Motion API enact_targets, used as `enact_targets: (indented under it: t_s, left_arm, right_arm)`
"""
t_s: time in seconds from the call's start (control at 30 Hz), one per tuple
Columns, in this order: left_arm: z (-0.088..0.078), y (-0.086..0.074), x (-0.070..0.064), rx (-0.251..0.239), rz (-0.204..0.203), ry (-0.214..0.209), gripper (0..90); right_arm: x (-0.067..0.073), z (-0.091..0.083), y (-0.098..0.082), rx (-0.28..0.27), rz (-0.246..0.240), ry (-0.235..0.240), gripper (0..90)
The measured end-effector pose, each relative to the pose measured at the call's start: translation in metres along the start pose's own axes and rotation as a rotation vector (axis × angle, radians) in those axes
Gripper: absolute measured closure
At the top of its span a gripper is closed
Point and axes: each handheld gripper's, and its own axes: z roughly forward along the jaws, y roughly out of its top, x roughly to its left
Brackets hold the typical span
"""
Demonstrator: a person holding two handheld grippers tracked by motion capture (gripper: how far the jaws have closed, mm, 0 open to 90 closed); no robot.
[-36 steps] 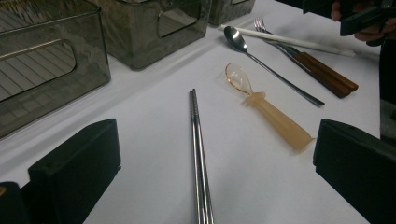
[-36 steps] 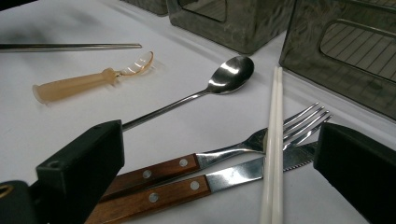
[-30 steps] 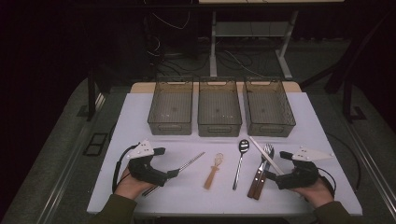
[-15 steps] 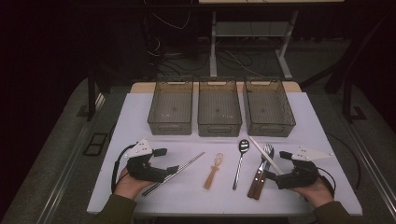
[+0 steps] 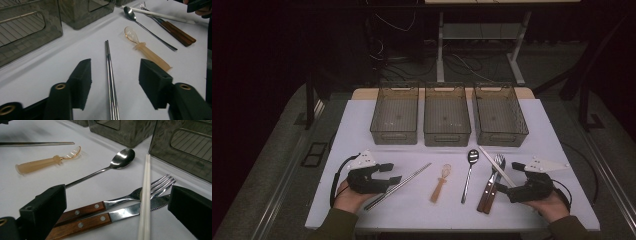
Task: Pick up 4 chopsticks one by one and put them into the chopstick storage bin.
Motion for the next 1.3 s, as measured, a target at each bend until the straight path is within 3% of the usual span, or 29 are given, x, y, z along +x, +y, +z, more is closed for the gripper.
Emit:
enact_targets:
  t_s: [0.2,0.37,0.63,0.8,0.83,1.0,1.3]
  left_arm:
    - [0.000,0.000,0.000,0.027,0.000,0.006,54.9]
    - [0.004,-0.002,0.000,0.096,0.008,0.010,63.5]
    - [0.007,-0.004,-0.001,0.154,0.009,0.013,75.1]
    - [0.010,-0.006,-0.001,0.202,0.016,0.015,78.0]
    - [0.010,-0.006,0.001,0.218,0.036,0.012,78.3]
    - [0.012,-0.008,-0.001,0.249,0.031,0.018,79.5]
    - [0.015,-0.010,-0.002,0.274,0.041,0.015,81.9]
  right_arm:
    - [0.000,0.000,0.000,0.005,0.001,-0.004,2.1]
    - [0.000,0.000,0.000,0.005,0.001,-0.004,2.1]
    - [0.000,0.001,0.000,0.007,-0.001,-0.004,2.1]
    - [0.000,0.000,0.000,0.006,0.001,-0.004,2.1]
    - [0.000,0.000,0.000,0.006,0.000,-0.004,2.1]
    - [0.000,0.000,0.000,0.007,-0.001,-0.005,2.1]
    - [0.000,0.000,0.000,0.007,0.001,-0.009,2.1]
